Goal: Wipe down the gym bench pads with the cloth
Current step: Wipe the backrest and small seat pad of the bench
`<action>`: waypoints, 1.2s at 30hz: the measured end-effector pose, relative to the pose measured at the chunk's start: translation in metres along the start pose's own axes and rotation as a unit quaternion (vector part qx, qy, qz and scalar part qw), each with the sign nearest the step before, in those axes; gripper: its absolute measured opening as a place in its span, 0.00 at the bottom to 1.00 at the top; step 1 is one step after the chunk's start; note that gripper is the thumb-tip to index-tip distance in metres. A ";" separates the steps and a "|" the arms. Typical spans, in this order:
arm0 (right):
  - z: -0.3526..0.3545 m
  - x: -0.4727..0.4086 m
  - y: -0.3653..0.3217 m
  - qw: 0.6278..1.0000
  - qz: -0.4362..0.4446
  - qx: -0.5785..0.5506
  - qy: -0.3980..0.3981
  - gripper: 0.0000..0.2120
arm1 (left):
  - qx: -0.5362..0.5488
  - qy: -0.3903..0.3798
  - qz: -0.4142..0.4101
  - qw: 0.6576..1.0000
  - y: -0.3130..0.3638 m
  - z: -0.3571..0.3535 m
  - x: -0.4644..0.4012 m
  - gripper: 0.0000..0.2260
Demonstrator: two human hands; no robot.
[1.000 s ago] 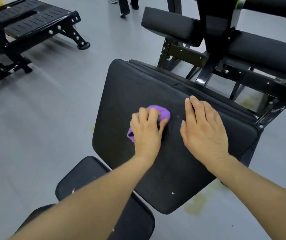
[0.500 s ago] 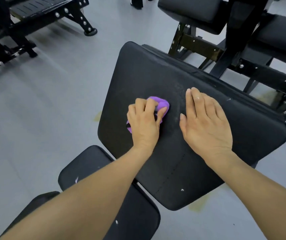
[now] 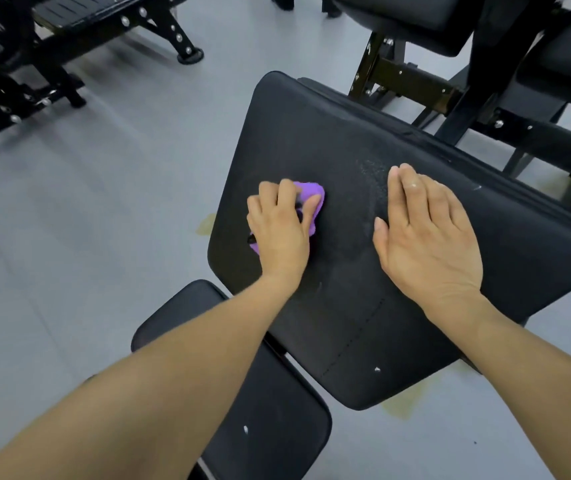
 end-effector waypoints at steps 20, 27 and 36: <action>0.004 0.008 -0.010 1.000 -0.016 -0.008 -0.004 0.28 | -0.013 -0.007 0.039 0.999 -0.019 -0.002 0.052 0.15; -0.009 0.034 -0.042 0.998 0.044 -0.016 -0.040 0.29 | -0.001 -0.084 0.017 0.996 -0.034 0.011 0.064 0.15; -0.012 0.034 -0.042 0.999 0.040 -0.005 -0.030 0.28 | 0.001 0.001 0.127 0.992 -0.047 0.001 0.070 0.18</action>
Point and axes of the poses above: each hand's wrist, its own x-axis away from the middle knuckle, its own z-axis out of the back of the hand, y = z × x, the point moved 2 cm from there along -x, towards the middle knuckle, and after that the axes turned 8 degrees about -y, right-handed, at the moved point
